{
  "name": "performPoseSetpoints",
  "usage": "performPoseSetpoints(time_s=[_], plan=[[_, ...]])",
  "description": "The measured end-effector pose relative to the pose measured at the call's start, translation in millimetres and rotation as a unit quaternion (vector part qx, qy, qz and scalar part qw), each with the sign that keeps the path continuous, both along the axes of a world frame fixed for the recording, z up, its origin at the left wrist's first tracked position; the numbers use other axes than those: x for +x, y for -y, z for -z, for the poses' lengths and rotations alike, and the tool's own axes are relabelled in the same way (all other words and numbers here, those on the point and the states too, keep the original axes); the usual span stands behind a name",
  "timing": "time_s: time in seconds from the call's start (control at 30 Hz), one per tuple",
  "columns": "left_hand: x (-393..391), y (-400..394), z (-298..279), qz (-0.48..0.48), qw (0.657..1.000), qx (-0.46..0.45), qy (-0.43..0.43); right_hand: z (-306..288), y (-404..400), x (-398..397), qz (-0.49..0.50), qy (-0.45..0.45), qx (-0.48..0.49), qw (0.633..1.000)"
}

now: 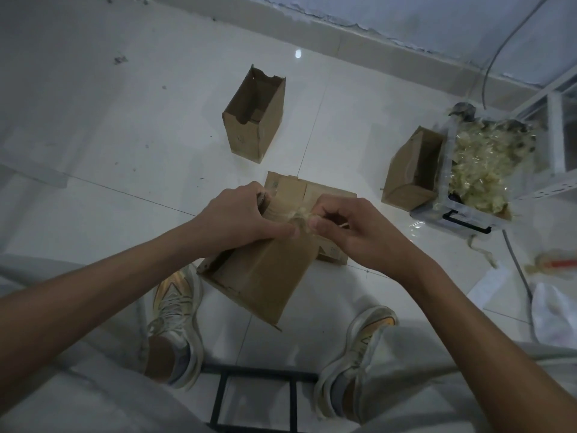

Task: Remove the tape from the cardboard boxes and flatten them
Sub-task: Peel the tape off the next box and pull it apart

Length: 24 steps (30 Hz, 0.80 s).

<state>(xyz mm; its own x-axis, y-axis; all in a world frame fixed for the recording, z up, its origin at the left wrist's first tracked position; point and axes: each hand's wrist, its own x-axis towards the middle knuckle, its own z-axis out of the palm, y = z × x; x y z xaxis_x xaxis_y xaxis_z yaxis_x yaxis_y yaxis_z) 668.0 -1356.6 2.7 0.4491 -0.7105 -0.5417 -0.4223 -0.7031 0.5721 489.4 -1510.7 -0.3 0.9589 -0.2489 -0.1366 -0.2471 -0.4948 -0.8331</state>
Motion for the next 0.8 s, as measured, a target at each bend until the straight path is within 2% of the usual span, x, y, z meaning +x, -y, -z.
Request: performPoseSetpoints(time_s=[0.13, 0.23, 0.53, 0.63, 0.73, 0.8], plan=[[6.9, -2.5, 1.1, -0.047, 0.999, 0.001, -0.021, -6.3, -2.4, -1.5, -0.006, 0.027, 0.007, 1.000], [20.0, -6.6, -2.1, -0.095, 0.995, -0.013, -0.003, -15.0, 7.3, -6.0, 0.028, 0.065, 0.036, 0.997], [7.6, -4.4, -5.5, -0.056, 0.996, -0.061, -0.041, -8.4, 1.3, 2.6, 0.088, 0.029, 0.089, 0.992], [8.3, -2.1, -7.4, -0.050, 0.995, -0.073, -0.048, -7.3, -2.7, 4.9, 0.132, 0.017, 0.144, 0.980], [8.0, -1.1, -9.5, -0.048, 0.994, -0.081, -0.060, -9.6, -3.3, 5.6, 0.146, 0.028, 0.204, 0.968], [7.6, 1.6, -12.7, -0.053, 0.993, -0.086, -0.064, -12.6, -4.3, 6.1, 0.131, 0.055, 0.186, 0.972]])
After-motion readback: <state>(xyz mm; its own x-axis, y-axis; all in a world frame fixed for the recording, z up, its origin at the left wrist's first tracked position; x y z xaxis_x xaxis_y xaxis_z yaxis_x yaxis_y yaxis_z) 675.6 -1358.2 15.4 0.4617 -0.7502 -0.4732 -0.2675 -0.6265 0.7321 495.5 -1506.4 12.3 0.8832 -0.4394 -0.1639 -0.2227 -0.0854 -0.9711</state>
